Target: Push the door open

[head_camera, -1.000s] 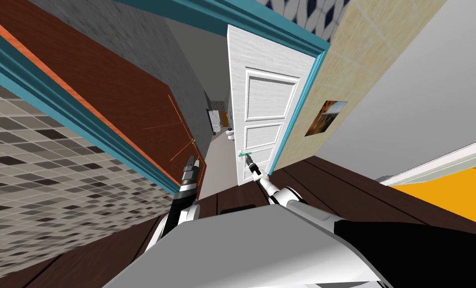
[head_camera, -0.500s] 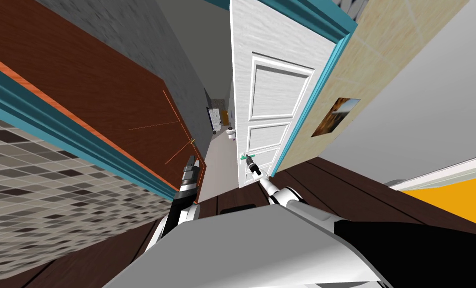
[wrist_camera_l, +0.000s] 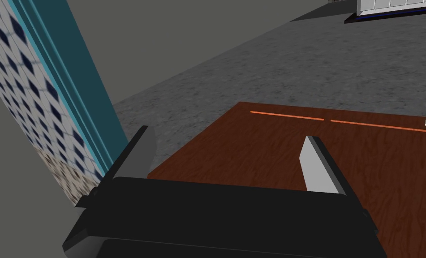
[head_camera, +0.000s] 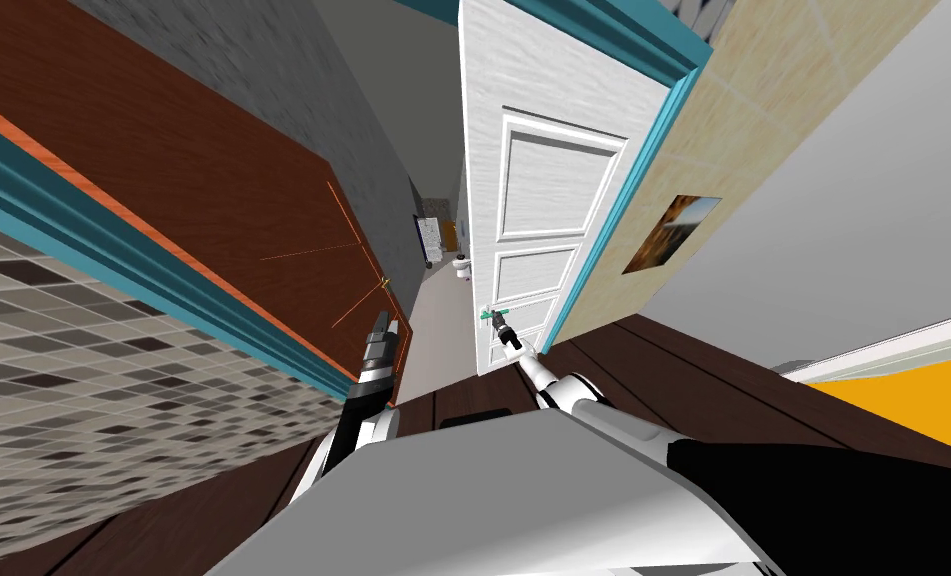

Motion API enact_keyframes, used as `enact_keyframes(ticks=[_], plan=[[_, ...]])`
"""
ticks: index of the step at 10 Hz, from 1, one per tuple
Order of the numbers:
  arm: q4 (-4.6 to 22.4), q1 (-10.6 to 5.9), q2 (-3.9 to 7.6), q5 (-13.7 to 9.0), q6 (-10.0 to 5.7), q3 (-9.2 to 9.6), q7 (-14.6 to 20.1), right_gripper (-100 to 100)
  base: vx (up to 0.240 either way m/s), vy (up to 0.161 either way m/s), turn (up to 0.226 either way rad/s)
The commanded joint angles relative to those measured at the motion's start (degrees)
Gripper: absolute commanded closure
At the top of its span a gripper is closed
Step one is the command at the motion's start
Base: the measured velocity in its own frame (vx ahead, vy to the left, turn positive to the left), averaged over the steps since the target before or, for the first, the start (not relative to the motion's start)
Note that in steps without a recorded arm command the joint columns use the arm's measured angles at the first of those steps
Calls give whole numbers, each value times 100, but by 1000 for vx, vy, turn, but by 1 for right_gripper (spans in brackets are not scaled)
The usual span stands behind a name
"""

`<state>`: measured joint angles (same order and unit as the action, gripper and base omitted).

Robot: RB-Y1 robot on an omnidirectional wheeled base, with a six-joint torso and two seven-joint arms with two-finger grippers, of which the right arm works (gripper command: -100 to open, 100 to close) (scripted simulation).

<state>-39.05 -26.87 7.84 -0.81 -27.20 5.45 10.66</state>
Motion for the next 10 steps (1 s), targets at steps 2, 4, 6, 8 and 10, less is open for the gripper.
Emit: enact_keyframes(ticks=[2, 4, 6, 8, 10], plan=[[17, 13, 42, -33, 2, -104, -36, 100, 142, 67, -45], [32, 23, 77, -60, 3, -189, -66, 100, 175, 86, -34], [49, 36, 119, -94, 5, -294, -103, 100, 183, 120, -44], [69, 51, 168, -132, 6, -415, -146, 100, 189, 123, -81], [102, 51, 168, -132, 6, -415, -146, 100, 98, 41, 1]])
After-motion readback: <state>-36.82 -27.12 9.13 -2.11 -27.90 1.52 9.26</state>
